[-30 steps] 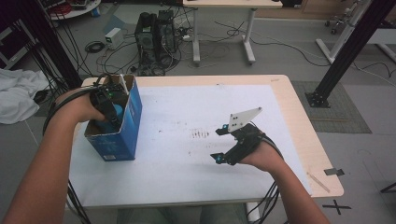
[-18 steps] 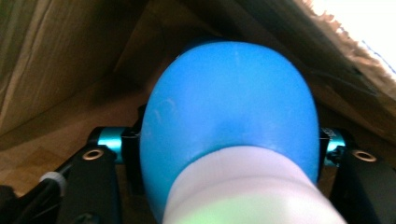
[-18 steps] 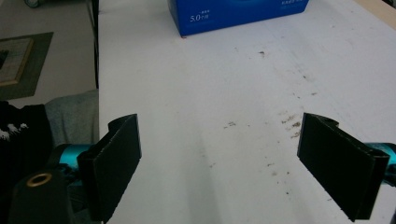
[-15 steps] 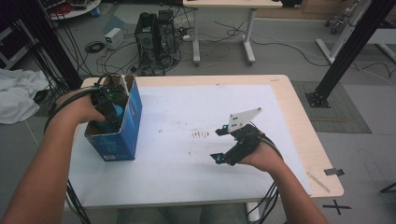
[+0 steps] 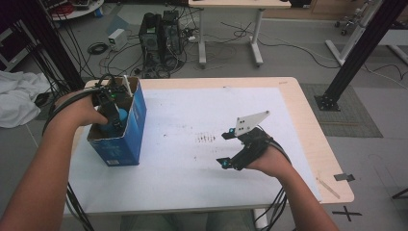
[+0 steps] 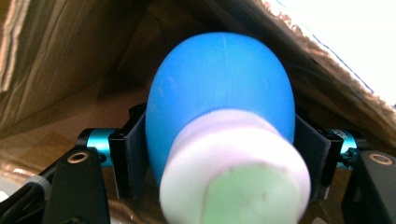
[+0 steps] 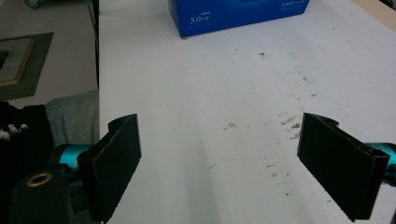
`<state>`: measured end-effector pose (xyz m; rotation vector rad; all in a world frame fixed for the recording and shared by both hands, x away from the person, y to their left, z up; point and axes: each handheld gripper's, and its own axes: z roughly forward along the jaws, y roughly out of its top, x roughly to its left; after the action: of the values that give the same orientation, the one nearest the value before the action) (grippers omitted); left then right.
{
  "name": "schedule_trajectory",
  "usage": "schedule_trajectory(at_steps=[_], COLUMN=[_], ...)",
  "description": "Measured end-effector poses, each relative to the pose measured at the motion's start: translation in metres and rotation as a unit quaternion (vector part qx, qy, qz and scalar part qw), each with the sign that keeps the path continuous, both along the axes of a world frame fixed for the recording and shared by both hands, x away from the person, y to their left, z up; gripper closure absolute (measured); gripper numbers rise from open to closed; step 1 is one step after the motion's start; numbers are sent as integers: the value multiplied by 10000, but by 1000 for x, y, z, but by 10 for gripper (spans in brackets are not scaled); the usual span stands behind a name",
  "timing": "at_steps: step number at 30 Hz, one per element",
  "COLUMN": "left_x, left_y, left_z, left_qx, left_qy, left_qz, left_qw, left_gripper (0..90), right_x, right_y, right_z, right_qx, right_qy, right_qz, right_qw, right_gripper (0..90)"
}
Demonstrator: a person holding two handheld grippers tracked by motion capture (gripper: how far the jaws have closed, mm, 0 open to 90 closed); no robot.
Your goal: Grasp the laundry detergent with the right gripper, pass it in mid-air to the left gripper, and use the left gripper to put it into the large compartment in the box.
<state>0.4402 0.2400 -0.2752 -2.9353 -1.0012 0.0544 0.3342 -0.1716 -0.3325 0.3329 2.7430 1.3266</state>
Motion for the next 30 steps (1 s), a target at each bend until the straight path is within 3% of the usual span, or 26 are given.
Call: schedule_trajectory(at_steps=[3, 11, 15, 16, 30], left_x=[-1, -6, -7, -9, -14], left_y=[1, 4, 6, 5, 3], left_z=[3, 10, 18, 19, 40], left_qx=[4, -119, -124, -191, -275], left_qy=[14, -110, -120, -151, -83], left_qz=[-67, 65, -15, 104, -23], left_qw=[10000, 9998, 9999, 9996, 9996], left_gripper=[291, 263, 263, 263, 254], right_x=[1, 3, 4, 5, 8], right_y=[1, -1, -4, -4, -6], right_z=[1, 7, 12, 13, 30], right_qx=[5, -49, -98, -100, -375], right_qy=[-17, -20, -8, -37, -115], right_qz=[10, 2, -61, -42, 13], right_qw=[10000, 10000, 9999, 9999, 9992], right_gripper=[127, 127, 127, 127, 127])
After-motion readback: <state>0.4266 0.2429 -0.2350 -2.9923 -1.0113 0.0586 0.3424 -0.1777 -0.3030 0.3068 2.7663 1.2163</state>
